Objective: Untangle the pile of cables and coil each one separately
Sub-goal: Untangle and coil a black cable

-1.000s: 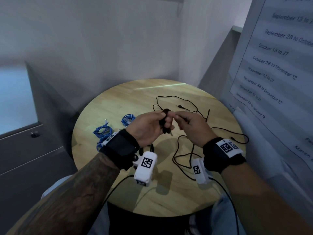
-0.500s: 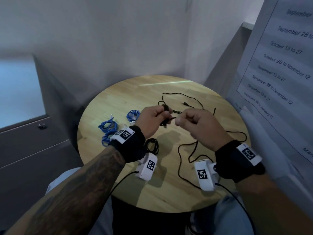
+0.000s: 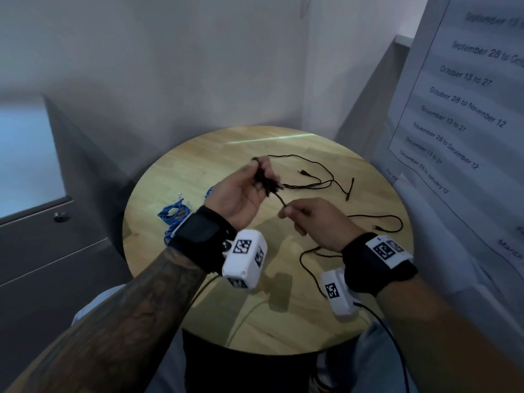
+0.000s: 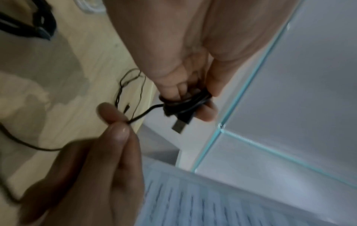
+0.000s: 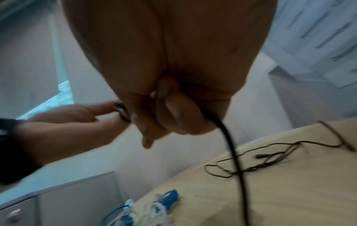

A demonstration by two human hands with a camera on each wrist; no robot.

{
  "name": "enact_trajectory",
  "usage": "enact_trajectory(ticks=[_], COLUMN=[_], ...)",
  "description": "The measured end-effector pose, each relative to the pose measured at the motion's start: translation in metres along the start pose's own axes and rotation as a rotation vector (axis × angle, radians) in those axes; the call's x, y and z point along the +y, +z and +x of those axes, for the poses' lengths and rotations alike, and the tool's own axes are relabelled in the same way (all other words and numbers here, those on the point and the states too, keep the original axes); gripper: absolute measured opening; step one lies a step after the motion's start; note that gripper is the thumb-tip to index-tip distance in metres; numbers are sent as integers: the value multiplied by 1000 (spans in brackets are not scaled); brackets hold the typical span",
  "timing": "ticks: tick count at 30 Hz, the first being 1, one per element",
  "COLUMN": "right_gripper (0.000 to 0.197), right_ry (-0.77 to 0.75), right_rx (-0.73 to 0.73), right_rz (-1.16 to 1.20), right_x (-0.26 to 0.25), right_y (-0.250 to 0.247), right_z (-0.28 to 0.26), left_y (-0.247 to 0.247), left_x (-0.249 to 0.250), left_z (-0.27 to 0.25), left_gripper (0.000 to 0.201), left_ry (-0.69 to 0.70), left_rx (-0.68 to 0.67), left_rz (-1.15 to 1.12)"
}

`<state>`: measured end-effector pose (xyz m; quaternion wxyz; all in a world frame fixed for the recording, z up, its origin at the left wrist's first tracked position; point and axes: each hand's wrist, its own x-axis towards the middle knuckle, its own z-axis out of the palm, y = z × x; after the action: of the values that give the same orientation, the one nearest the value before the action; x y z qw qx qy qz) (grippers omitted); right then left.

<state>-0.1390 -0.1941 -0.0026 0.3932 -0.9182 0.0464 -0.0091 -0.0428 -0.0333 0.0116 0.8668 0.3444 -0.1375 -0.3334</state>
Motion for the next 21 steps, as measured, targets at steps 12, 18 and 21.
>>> enact_trajectory(ticks=[12,18,21], right_gripper=[22,18,18], right_ry=[-195,-226,-191], right_rx=[37,358,438], right_rz=[25,217,169], right_x=[-30,-29,-13], right_y=[1,-17,-22], right_z=[-22,-11,-1], left_y=[-10,1,9], left_x=[-19,-24,-27], left_z=[-2,-13,-15], left_gripper=[16,33,32], left_ry=[247,45,-47], left_rx=[229,-3,-114], left_rz=[695,898,838])
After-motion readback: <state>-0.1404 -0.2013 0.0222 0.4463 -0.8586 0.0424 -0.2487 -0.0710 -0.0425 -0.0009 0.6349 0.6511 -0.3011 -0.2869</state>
